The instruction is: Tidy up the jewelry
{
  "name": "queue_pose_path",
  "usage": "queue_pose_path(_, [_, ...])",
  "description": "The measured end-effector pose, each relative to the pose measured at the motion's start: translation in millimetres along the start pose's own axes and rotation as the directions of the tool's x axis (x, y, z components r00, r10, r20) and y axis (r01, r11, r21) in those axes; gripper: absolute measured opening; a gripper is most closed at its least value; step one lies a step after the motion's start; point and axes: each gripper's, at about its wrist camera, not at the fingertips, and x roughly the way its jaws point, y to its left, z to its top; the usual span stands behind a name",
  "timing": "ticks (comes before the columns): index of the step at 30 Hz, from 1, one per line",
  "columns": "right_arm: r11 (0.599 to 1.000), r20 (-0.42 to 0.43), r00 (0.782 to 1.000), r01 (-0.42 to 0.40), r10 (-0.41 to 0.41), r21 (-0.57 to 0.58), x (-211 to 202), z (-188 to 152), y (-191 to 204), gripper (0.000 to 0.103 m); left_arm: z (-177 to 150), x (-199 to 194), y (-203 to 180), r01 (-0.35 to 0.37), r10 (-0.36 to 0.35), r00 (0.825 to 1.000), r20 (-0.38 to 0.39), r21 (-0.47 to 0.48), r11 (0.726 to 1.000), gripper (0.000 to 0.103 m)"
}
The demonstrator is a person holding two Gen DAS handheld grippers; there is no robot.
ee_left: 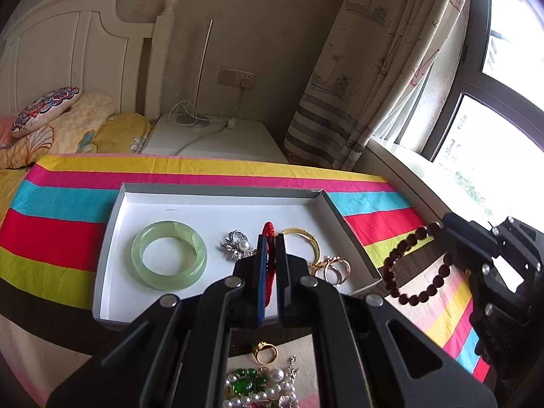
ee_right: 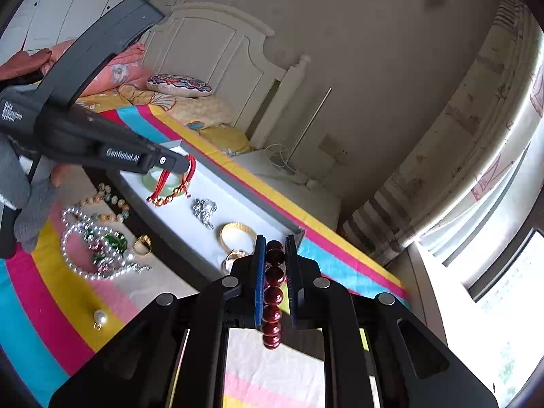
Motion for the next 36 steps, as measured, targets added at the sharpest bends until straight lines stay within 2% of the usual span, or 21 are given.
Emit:
queue_pose_path(6, [0.992,0.006,0.997,-0.078,0.078,0.1,39.4,37.3,-26.4,0.012,5.6,22.0,7.0,-0.017,0.017,1.0,-0.017,-0.013,1.0,0.004])
queue_pose_path(14, [0.976,-0.034,0.99,-0.132,0.14,0.175,103.1,66.1,-12.2,0.012,-14.6,50.7,25.3,-0.092,0.091,0.993,-0.073,-0.008,0.996,0.007])
queue_pose_path(16, [0.966,-0.045,0.987,-0.139,0.152,0.217,120.5,69.5,-10.4,0.012,-19.0,53.6,34.6,-0.099,0.095,0.991,-0.09,-0.037,0.994,0.025])
queue_pose_path(18, [0.942,-0.053,0.981,-0.162,0.186,0.295,140.8,69.7,-14.5,0.013,-19.5,47.8,43.2,-0.095,0.09,0.994,-0.065,-0.08,0.992,0.062])
queue_pose_path(20, [0.902,-0.063,0.972,-0.185,0.227,0.39,161.9,63.5,-22.4,0.013,-20.0,38.6,50.1,-0.108,0.105,0.994,-0.028,-0.113,0.988,0.07])
queue_pose_path(23, [0.856,-0.143,0.955,-0.16,0.26,0.491,188.8,43.3,-31.2,0.013,-21.0,32.9,54.7,-0.117,0.114,0.993,-0.029,-0.122,0.986,0.072])
queue_pose_path(25, [0.825,-0.157,0.944,-0.163,0.29,0.541,192.5,27.8,-37.5,0.014,-22.0,30.6,57.9,-0.126,0.124,0.992,-0.023,-0.136,0.983,0.078])
queue_pose_path(28, [0.798,-0.152,0.941,-0.163,0.303,0.58,183.3,6.9,-45.5,0.023,-21.5,26.1,58.7,-0.139,0.14,0.99,-0.005,-0.153,0.979,0.084])
queue_pose_path(29, [0.786,-0.133,0.943,-0.169,0.304,0.595,175.8,1.2,-48.8,0.036,-21.6,24.2,59.1,-0.141,0.144,0.99,0.003,-0.156,0.978,0.087])
queue_pose_path(30, [0.776,-0.111,0.947,-0.175,0.3,0.605,167.9,-3.5,-51.6,0.056,-21.6,22.0,59.3,-0.146,0.15,0.989,0.012,-0.161,0.976,0.089])
queue_pose_path(32, [0.762,-0.047,0.955,-0.202,0.291,0.615,149.5,-10.9,-55.2,0.08,-21.5,16.3,57.4,-0.169,0.178,0.983,0.037,-0.173,0.97,0.094])
queue_pose_path(34, [0.758,0.013,0.957,-0.237,0.289,0.608,130.8,-16.7,-55.6,0.083,-21.3,7.6,54.9,-0.204,0.22,0.973,0.069,-0.182,0.962,0.1])
queue_pose_path(36, [0.757,0.066,0.958,-0.263,0.28,0.598,112.2,-19.0,-53.9,0.087,-23.7,-5.7,51.6,-0.223,0.245,0.963,0.109,-0.18,0.958,0.1])
